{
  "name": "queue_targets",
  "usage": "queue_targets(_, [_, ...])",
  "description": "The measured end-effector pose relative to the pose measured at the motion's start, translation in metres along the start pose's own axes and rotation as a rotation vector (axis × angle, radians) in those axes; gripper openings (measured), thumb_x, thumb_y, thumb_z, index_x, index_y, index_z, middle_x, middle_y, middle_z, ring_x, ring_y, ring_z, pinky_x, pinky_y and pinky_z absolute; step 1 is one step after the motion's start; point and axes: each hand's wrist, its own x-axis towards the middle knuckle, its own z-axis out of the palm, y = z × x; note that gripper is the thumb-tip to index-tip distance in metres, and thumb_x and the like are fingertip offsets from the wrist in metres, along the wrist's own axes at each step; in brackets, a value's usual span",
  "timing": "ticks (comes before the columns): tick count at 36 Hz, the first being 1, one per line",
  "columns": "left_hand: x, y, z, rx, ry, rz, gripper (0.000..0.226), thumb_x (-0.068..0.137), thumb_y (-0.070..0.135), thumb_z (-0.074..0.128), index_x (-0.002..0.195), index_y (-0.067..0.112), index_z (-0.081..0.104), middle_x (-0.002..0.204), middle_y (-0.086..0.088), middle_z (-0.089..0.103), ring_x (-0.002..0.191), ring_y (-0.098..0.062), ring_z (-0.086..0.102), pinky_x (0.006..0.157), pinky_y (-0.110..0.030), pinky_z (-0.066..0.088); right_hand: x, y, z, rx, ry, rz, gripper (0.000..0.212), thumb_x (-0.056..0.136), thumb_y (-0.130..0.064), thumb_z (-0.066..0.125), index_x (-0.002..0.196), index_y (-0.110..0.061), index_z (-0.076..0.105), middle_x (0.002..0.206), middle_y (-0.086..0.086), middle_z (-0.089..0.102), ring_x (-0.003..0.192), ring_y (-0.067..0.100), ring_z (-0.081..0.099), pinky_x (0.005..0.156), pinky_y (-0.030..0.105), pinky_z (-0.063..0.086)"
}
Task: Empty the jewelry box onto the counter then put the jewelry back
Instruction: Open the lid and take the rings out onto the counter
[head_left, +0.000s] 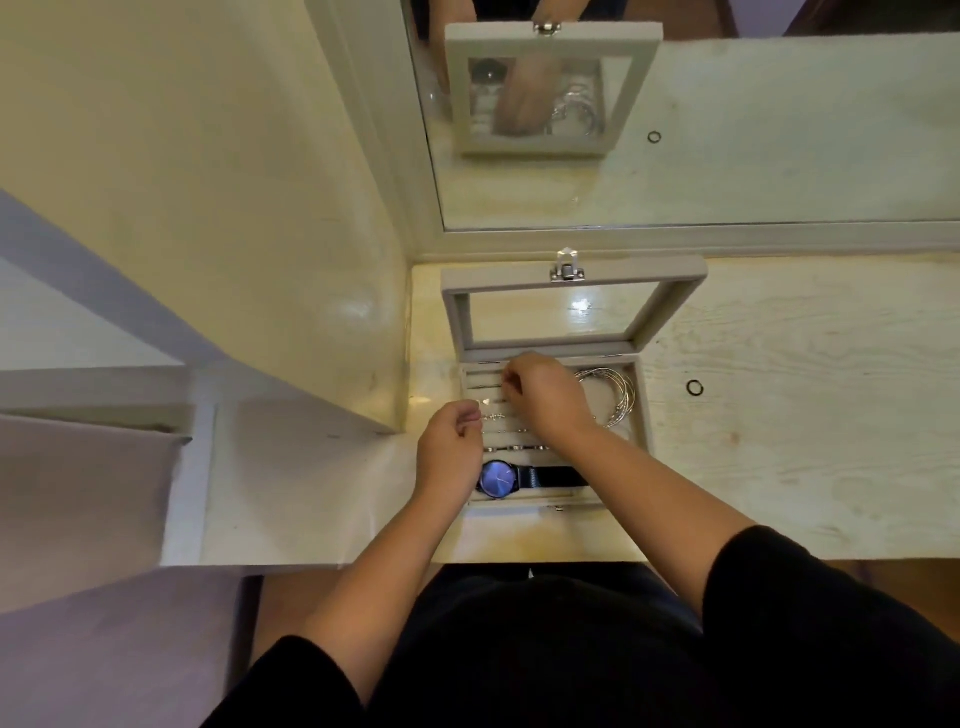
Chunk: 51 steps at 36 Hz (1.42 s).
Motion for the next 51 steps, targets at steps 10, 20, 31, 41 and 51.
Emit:
queue_targets(10, [0.004,-0.002,-0.005,0.044,-0.042,0.016,0.031,0.090,0.001,0.041,0.116,0.009,0.057,0.113,-0.006,0.063,0.096,-0.008,0.055,0.080,-0.016,0.037,0.007,-0.007,-0.001,-0.395,-0.076,-0.186,0.025,0.087,0.001,0.043,0.110,0.000,0.053,0.112,0.018,0.056,0.105,0.032,0.053,0.073,0.037,0.042])
queue_targets(20, [0.004,-0.001,-0.005,0.047,-0.052,0.020,0.031,0.090,0.000,0.042,0.116,0.009,0.057,0.114,-0.006,0.062,0.095,-0.008,0.054,0.076,-0.013,0.037,0.013,-0.010,-0.007,-0.556,-0.166,-0.310,0.033,0.089,0.003,0.037,0.121,0.003,0.045,0.122,0.021,0.052,0.113,0.033,0.052,0.082,0.041,0.046])
queue_targets(31, [0.004,-0.001,-0.006,0.023,-0.058,0.018,0.028,0.091,0.002,0.043,0.114,0.008,0.058,0.114,-0.008,0.062,0.100,-0.014,0.057,0.083,-0.019,0.039,0.012,-0.003,-0.006,-0.519,-0.148,-0.325,0.029,0.091,-0.005,0.040,0.119,0.001,0.045,0.121,0.018,0.053,0.110,0.030,0.052,0.079,0.038,0.045])
queue_targets(41, [0.006,0.004,-0.003,-0.016,-0.078,0.016,0.030,0.091,0.003,0.044,0.118,0.008,0.057,0.115,-0.008,0.063,0.107,-0.018,0.058,0.087,-0.021,0.041,0.003,0.001,-0.011,0.075,0.098,-0.063,0.017,0.087,-0.013,0.053,0.097,-0.001,0.059,0.093,0.015,0.064,0.083,0.029,0.058,0.071,0.033,0.044])
queue_targets(51, [0.005,0.034,0.028,-0.097,-0.103,0.076,0.034,0.095,0.015,0.044,0.128,0.011,0.051,0.110,0.005,0.054,0.101,-0.007,0.049,0.082,-0.018,0.037,-0.030,0.011,-0.023,0.678,0.073,0.169,0.007,0.079,-0.007,0.063,0.078,-0.013,0.062,0.066,-0.006,0.056,0.066,0.011,0.051,0.066,0.020,0.044])
